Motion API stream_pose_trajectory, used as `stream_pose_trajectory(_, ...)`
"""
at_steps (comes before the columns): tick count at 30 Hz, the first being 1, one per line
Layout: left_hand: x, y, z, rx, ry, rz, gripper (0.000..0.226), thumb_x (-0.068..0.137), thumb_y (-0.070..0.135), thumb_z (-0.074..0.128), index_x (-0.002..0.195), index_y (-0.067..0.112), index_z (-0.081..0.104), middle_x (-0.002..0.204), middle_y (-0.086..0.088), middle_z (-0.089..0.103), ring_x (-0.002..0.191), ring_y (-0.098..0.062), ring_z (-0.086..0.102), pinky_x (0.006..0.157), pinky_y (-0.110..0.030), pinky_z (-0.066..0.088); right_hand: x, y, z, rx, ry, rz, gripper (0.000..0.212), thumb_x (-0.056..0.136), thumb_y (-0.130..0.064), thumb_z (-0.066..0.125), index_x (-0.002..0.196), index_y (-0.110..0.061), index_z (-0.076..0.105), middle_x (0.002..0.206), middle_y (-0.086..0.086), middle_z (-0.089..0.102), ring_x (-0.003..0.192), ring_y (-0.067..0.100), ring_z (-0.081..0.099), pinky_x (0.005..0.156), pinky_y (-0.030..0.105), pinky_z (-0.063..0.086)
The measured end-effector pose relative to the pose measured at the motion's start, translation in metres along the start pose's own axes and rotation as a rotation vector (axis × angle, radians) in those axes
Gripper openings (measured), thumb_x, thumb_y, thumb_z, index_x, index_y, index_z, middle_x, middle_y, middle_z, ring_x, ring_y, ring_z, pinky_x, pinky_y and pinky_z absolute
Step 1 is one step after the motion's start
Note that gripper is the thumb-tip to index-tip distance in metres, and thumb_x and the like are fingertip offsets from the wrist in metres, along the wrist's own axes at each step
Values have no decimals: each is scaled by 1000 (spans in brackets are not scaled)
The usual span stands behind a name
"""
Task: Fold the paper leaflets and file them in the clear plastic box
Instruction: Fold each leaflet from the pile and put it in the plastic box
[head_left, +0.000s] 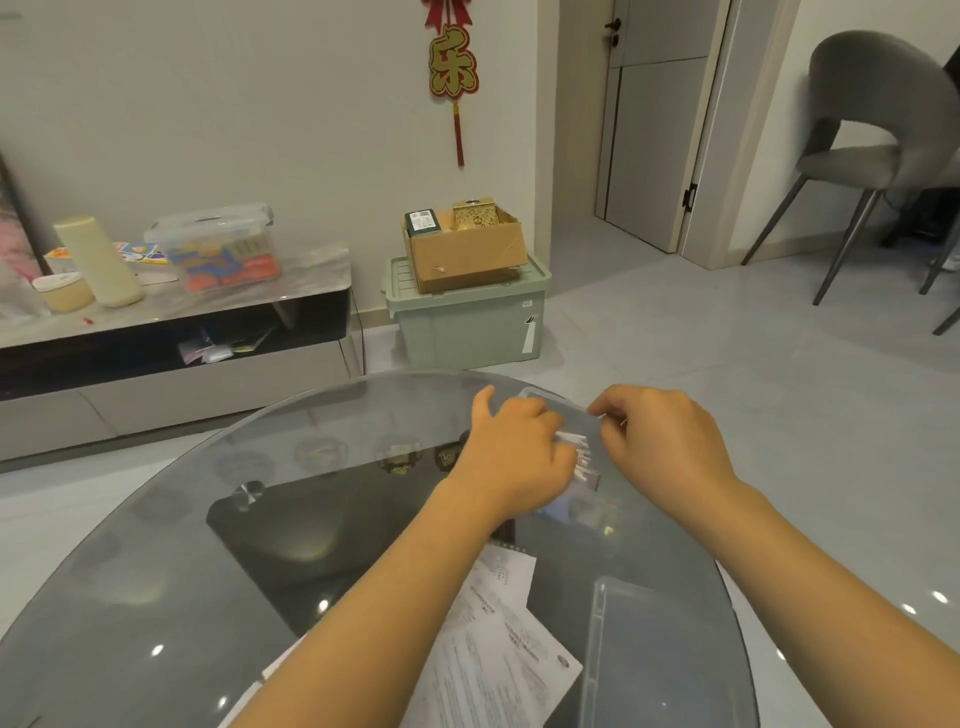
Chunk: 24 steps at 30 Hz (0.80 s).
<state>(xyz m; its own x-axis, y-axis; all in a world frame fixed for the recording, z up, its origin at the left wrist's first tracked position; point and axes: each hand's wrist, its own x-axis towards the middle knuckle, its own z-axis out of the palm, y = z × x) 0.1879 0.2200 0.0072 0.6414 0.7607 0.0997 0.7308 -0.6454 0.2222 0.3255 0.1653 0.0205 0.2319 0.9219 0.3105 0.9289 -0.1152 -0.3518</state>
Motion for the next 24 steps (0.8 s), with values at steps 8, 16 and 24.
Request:
stream_pose_trajectory(8,-89,3,-25,-17,99,-129,41,94,20,34,132,22,50,134,2,48,128,-13,35,115,-39,-6,-34,-27,-13,135,-116,-157,24,88,-17,52,101,-27,70,96,-6,70,87,16,61,74,28,48)
stream_pose_trajectory(16,-187,9,-20,13,-39,-323,41,96,27,37,136,27,45,140,6,44,129,-13,36,113,-35,10,-85,-51,-4,75,-474,-417,23,88,-27,59,111,-31,64,103,-13,63,84,4,55,76,24,49)
stream_pose_trajectory(24,-221,-2,-4,31,-229,-374,45,90,37,52,135,33,44,130,10,53,112,-10,51,91,-23,41,-106,-56,17,-87,-710,-544,44,83,-30,64,125,-34,57,130,-10,51,115,10,48,96,34,45)
